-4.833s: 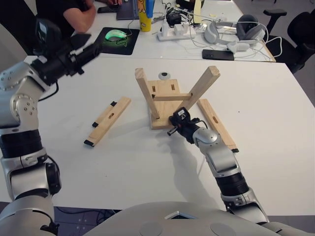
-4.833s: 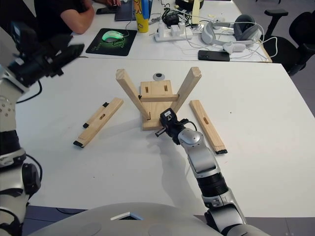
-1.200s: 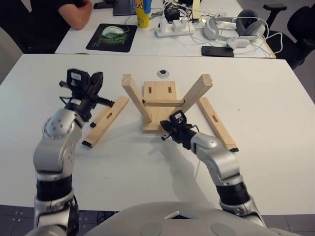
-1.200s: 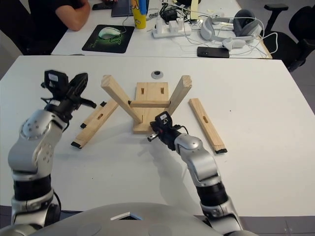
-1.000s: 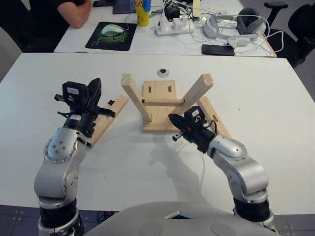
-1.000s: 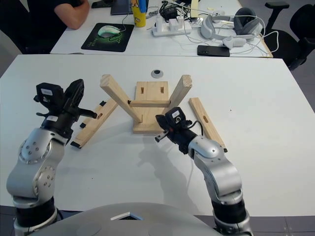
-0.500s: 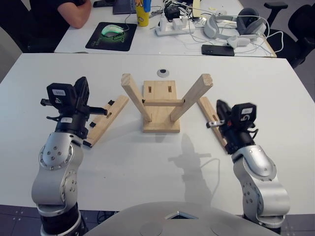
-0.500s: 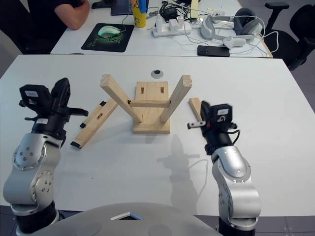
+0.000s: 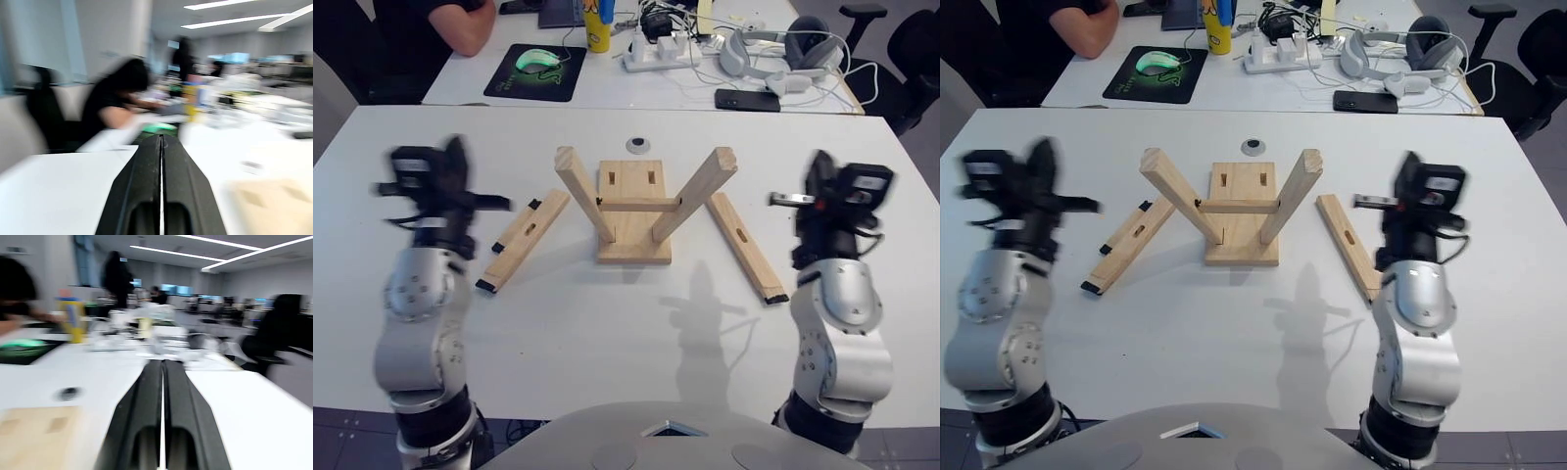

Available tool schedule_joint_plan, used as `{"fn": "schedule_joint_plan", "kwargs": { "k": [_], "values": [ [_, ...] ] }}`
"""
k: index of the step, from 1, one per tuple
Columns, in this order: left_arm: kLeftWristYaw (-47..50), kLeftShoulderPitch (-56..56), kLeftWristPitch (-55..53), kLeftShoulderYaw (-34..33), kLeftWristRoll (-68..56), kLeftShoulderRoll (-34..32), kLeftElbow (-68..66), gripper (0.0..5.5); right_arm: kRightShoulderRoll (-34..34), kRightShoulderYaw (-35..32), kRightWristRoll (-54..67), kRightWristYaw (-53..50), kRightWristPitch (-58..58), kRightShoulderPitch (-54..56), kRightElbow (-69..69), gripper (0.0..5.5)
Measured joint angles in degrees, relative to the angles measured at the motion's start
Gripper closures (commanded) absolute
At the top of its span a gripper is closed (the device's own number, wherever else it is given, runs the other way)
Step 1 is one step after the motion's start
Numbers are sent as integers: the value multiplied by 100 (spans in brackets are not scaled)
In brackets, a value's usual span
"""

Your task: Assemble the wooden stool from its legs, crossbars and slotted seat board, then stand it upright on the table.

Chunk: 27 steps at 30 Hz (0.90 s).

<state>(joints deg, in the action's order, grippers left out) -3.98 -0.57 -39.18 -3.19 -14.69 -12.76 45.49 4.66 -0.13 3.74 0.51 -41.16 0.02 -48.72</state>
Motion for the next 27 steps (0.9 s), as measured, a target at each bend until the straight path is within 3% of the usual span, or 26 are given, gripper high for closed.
{"fn": "schedule_joint_plan", "kwargs": {
  "k": [1, 5, 11, 13, 17, 21, 23, 27],
  "values": [
    [-193, -53, -75, 461, -109, 31, 11, 546, 33, 502, 139, 254, -23, 88, -9, 550],
    [-177, -189, -172, 664, 344, -321, 4, 546, 498, 959, -58, 271, -141, 71, -25, 550],
    [-148, -306, -421, 810, 580, -420, -189, 546, 413, 929, 12, 277, -665, -64, 232, 550],
    [12, -158, -438, 461, 627, -362, -249, 546, 326, 496, -61, 79, -763, -71, 290, 550],
    [631, 236, -410, -870, 807, -97, -295, 546, 220, -592, -272, -386, -875, -119, 337, 550],
    [808, 312, -140, -1270, 873, 11, -277, 546, -25, -914, -138, -451, -888, -94, 190, 550],
    [791, 261, -38, -1187, 845, 99, -249, 546, -121, -777, -28, -391, -887, 5, 136, 550],
    [-81, -362, -88, 350, 343, 267, -234, 546, -38, 634, 338, 336, -835, 299, 27, 550]
  ]
}}
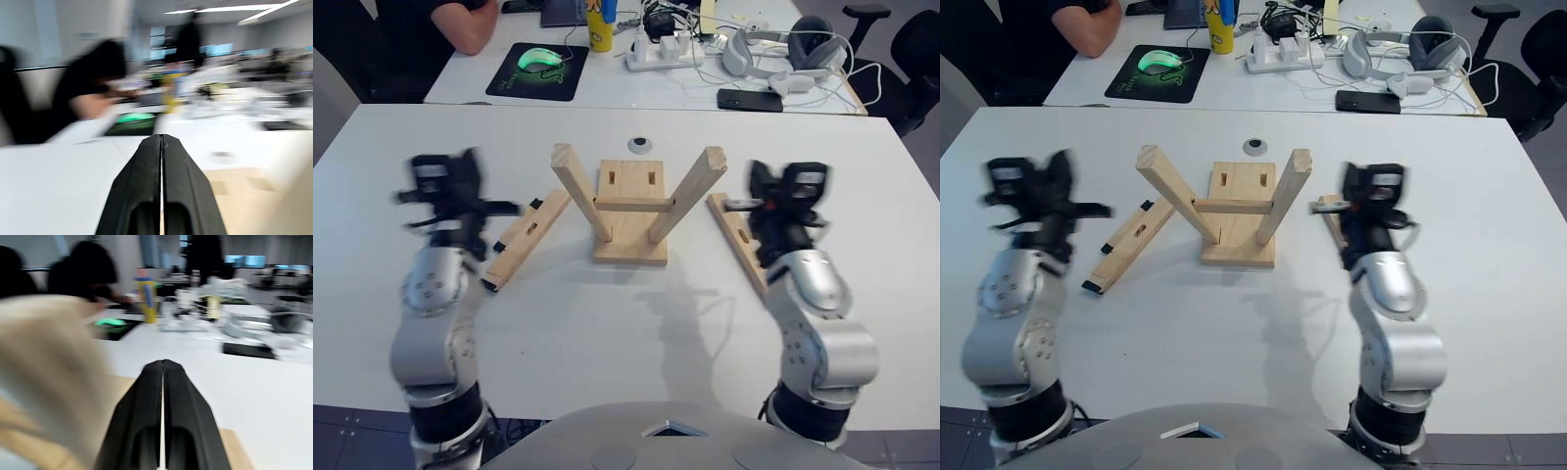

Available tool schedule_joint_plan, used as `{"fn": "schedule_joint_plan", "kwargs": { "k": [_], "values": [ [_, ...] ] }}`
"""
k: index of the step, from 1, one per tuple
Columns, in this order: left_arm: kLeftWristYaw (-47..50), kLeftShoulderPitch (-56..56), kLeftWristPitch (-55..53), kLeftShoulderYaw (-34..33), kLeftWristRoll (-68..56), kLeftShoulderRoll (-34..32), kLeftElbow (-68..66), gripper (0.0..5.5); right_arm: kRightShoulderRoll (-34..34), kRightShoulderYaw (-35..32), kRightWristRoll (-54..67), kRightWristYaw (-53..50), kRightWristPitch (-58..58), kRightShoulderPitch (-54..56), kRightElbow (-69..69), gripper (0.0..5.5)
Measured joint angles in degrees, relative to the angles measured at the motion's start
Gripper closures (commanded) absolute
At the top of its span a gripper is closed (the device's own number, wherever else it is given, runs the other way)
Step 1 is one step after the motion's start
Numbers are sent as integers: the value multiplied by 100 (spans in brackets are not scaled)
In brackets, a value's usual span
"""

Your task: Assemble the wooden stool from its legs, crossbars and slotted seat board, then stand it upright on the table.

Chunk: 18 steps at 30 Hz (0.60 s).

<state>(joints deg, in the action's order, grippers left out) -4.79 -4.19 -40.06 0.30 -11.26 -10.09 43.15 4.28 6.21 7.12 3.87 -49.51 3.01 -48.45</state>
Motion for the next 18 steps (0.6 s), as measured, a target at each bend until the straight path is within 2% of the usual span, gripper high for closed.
{"fn": "schedule_joint_plan", "kwargs": {
  "k": [5, 10, 14, 18],
  "values": [
    [-77, -400, -314, 547, 301, -453, -32, 546, 735, 162, -295, 90, -18, -42, -25, 550],
    [-246, -230, -774, 760, 522, -1030, -486, 546, 779, 443, -107, 379, 58, -67, 64, 550],
    [-540, 61, -578, 630, 511, -1217, -1001, 546, 668, 299, 470, 839, 32, -267, 683, 550],
    [-648, -38, 26, 212, 578, -1389, -1779, 546, 1093, 119, 333, 1187, 708, -180, 1993, 550]
  ]
}}
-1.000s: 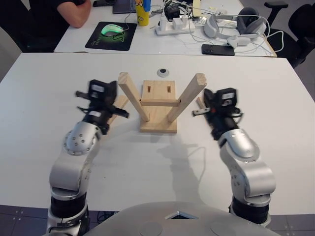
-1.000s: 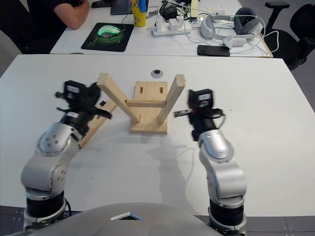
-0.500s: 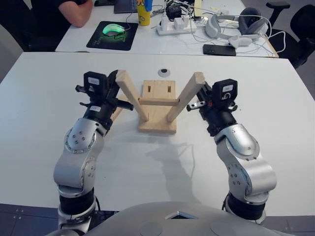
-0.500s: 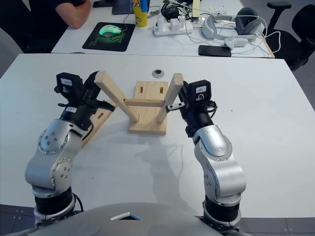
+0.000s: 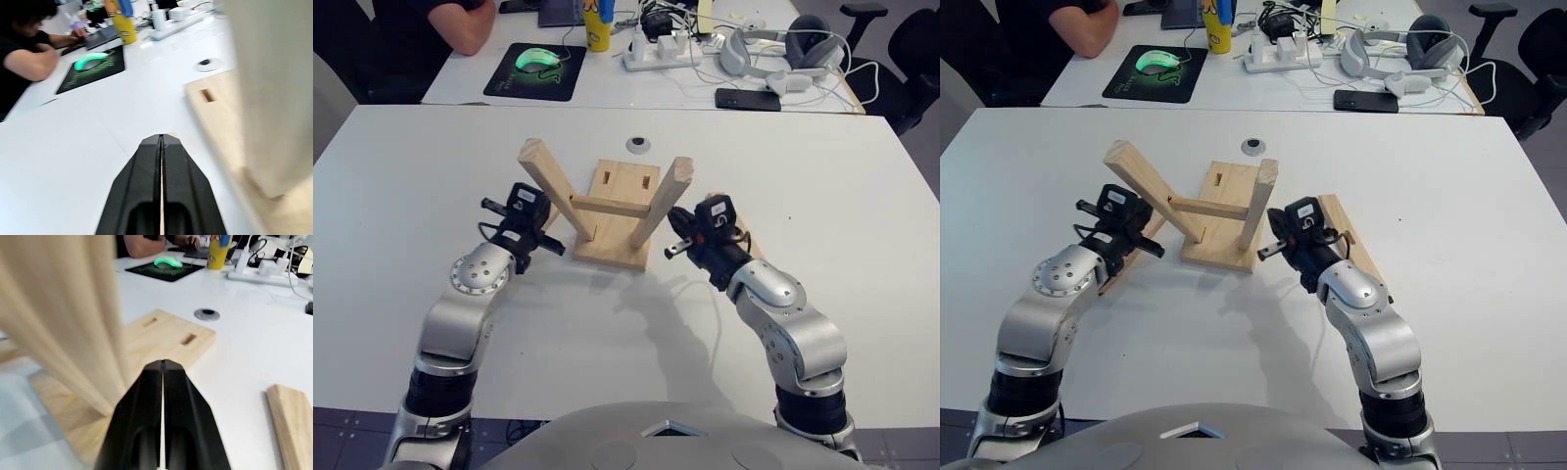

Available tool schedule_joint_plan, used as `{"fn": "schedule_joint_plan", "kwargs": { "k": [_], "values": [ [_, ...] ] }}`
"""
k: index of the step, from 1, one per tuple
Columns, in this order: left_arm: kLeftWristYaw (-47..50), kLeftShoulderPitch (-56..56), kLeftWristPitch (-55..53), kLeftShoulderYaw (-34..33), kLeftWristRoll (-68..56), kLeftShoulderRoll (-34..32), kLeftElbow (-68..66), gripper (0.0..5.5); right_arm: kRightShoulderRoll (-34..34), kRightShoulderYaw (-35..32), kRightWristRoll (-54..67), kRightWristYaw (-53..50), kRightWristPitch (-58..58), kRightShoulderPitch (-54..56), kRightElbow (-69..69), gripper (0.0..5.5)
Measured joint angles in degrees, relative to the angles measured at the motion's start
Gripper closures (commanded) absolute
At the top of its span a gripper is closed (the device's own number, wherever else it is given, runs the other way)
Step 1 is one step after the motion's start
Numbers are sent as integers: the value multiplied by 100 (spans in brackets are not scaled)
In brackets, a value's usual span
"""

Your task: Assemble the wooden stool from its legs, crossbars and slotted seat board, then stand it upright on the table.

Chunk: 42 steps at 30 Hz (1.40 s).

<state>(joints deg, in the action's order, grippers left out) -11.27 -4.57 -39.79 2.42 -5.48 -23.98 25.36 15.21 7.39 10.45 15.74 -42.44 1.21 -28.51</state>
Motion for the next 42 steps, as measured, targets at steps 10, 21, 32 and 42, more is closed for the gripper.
{"fn": "schedule_joint_plan", "kwargs": {
  "k": [10, 21, 32, 42],
  "values": [
    [-197, -422, 913, -143, 60, 9, -1053, 546, 30, 131, -237, 902, 2207, 1373, 2918, 550],
    [-374, -630, 1476, -699, 99, -169, -1862, 546, 927, 1211, 331, 3211, 1788, 875, 1605, 550],
    [-463, -596, 1605, -947, 106, -241, -1984, 546, 1065, 1053, -715, 2024, 2210, 1714, 2919, 550],
    [-2208, -362, 1414, -1084, -579, -1214, -1558, 546, 628, 999, -1316, 1734, 3817, 2614, 5537, 550]
  ]
}}
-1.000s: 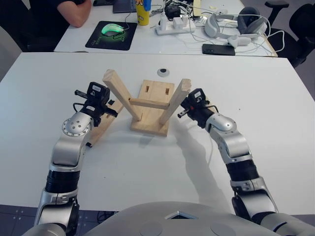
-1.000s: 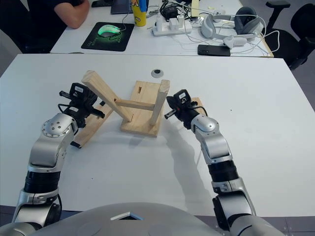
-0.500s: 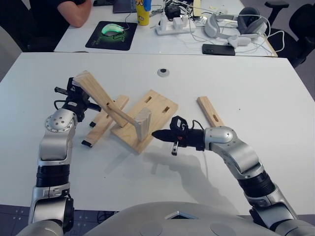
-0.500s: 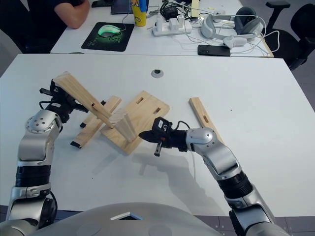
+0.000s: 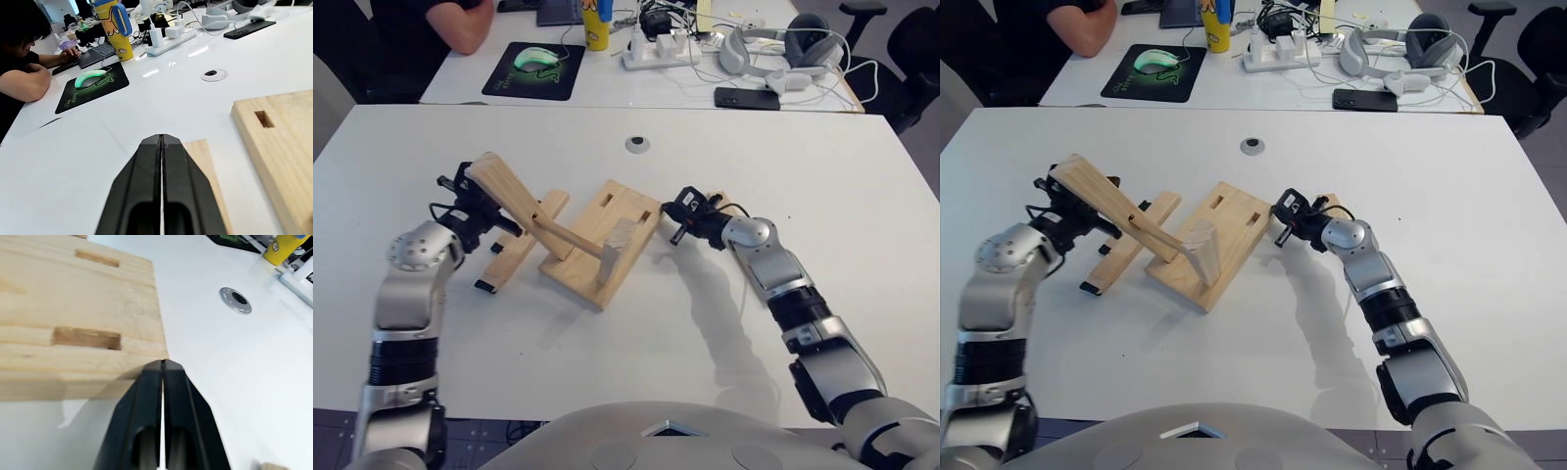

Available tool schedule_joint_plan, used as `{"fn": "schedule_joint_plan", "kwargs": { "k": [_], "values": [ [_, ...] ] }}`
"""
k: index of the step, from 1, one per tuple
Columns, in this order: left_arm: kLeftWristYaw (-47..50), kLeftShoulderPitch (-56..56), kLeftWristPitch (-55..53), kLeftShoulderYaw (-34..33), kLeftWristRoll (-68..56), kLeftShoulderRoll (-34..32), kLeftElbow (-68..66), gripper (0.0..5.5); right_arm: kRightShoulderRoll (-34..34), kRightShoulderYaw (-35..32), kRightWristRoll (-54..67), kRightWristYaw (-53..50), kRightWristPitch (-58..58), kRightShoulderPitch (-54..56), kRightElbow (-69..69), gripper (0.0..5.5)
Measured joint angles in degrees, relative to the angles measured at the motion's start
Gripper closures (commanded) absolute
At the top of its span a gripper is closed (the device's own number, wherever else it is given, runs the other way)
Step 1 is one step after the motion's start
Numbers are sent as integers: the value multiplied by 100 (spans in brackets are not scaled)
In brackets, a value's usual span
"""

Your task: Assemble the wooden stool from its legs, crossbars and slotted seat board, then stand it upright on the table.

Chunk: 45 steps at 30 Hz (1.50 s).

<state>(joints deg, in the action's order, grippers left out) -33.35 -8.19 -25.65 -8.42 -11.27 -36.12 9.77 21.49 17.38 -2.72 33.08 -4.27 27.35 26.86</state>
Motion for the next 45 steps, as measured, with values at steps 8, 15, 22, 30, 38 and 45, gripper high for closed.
{"fn": "schedule_joint_plan", "kwargs": {
  "k": [8, 15, 22, 30, 38, 45],
  "values": [
    [-1826, 304, -219, 291, -90, -1496, 52, 546, 4, 192, -384, 30, 234, 274, 392, 550],
    [-3122, 1014, -1010, 548, -906, -2198, 1258, 546, 51, 193, -397, 100, 181, 287, 400, 550],
    [-2773, 783, -672, 1506, -344, -1793, 992, 546, 23, 213, -404, 153, 110, 326, 424, 550],
    [-2442, 627, -323, 1958, 87, -1337, 430, 546, 25, 325, -540, 271, 29, 427, 402, 550],
    [-2005, 250, 38, 1926, 527, -1092, -443, 546, 424, 444, -575, 816, -261, 78, -497, 550],
    [-1844, -433, 388, 2014, 861, -647, -1356, 546, 1021, 519, -556, 1202, -874, -572, -1928, 550]
  ]
}}
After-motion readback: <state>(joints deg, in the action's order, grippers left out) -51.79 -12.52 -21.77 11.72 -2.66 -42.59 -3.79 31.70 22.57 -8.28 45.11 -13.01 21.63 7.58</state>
